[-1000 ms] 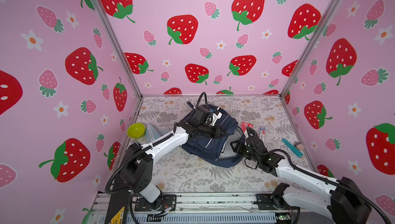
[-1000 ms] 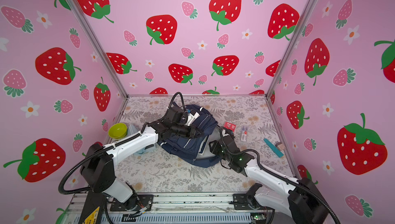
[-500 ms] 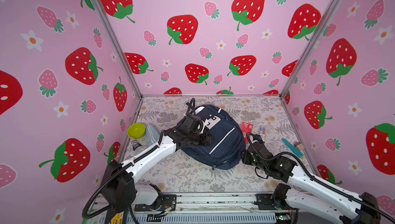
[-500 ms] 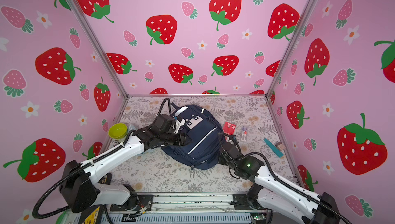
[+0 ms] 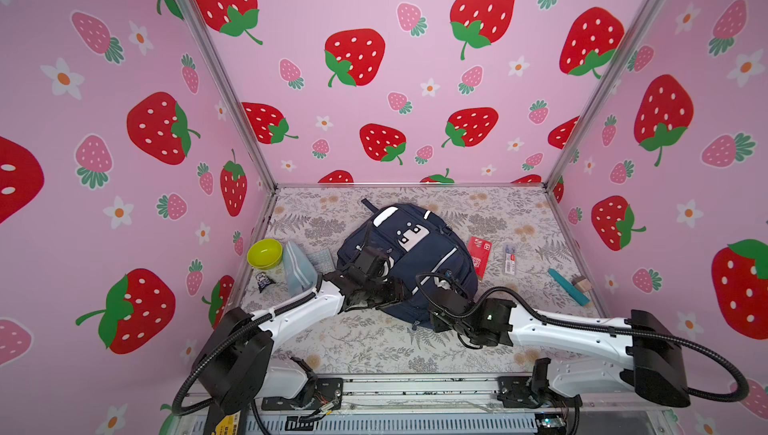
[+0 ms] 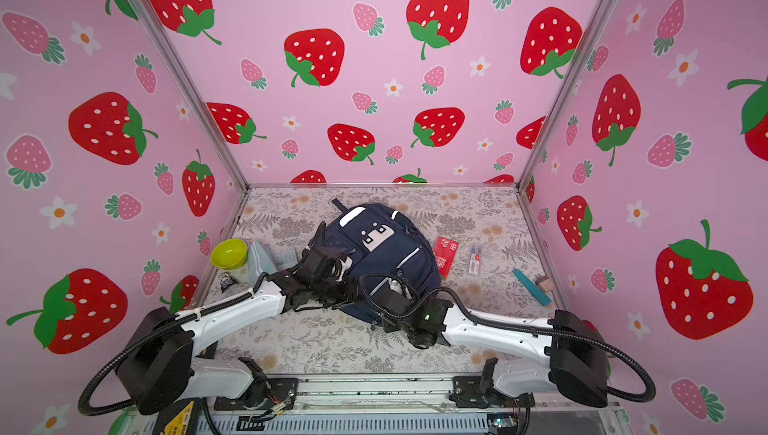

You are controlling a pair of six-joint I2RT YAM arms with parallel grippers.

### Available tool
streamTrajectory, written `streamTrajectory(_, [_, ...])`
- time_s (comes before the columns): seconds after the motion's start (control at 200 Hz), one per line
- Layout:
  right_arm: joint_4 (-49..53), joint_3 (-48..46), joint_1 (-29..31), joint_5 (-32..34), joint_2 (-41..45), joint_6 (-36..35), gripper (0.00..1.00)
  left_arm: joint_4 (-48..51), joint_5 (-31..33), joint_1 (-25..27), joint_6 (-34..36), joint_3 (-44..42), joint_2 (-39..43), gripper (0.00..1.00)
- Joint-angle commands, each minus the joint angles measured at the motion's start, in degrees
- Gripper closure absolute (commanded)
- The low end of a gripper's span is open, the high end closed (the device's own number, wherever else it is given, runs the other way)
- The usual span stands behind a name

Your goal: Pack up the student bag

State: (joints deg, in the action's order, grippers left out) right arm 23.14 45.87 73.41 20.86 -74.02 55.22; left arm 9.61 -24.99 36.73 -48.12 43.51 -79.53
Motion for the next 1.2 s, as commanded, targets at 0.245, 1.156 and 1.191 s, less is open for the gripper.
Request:
streamTrajectory(0.245, [1.4, 3.1, 3.7, 1.2, -2.8, 2.2, 0.57, -12.4, -1.1, -0.5, -7.8, 1.6, -7.3, 0.74])
streamTrajectory(1.156, [13.3, 11.6, 1.2, 4.4, -17.5, 13.0, 0.51, -23.0, -7.2, -1.3, -13.1, 7.0, -8.9, 1.00])
streamTrajectory(1.191, [13.0, 11.8, 0.9, 5.0, -17.9, 12.9, 0.52, -23.2, -7.7, -1.3, -13.3, 7.0, -9.2, 1.00])
